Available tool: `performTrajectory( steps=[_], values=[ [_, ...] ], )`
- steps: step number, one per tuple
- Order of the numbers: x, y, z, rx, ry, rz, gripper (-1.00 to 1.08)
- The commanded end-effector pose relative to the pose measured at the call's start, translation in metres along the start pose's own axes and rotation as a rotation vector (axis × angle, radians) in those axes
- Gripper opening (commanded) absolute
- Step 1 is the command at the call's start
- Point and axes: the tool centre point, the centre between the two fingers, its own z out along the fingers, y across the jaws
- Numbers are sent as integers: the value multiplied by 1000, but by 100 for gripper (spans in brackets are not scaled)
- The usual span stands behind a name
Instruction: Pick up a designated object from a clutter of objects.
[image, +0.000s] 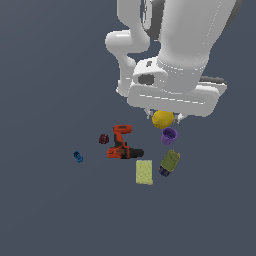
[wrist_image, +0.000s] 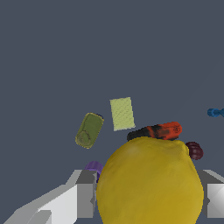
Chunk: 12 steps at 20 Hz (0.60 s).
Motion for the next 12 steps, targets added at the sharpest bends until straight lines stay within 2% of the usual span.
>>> performTrajectory(
  steps=[1,12],
  values=[
    [6,-2,-9,0,0,0,-100],
    [16,-6,-23,0,0,0,-100]
  ],
)
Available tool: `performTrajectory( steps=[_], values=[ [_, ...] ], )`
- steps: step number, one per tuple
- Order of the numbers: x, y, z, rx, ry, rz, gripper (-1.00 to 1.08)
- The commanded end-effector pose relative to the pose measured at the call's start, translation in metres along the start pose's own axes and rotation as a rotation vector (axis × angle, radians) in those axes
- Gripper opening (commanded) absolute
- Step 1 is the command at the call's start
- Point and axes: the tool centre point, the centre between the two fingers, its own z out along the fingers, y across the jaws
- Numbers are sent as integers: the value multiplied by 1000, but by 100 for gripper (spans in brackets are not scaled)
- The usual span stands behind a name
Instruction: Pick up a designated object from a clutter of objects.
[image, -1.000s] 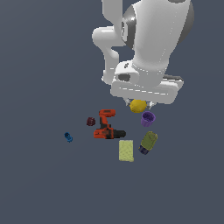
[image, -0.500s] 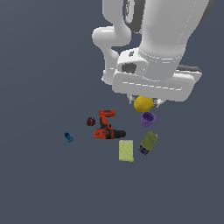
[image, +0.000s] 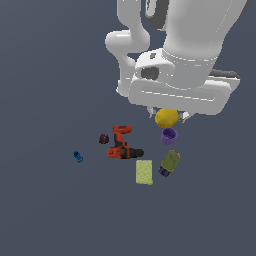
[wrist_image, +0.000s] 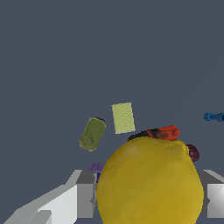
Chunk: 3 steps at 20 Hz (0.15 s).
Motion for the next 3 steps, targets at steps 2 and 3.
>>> performTrajectory(
  steps=[2,3],
  values=[
    [0,0,0,0,1,0,-100],
    [0,0,0,0,1,0,-100]
  ],
)
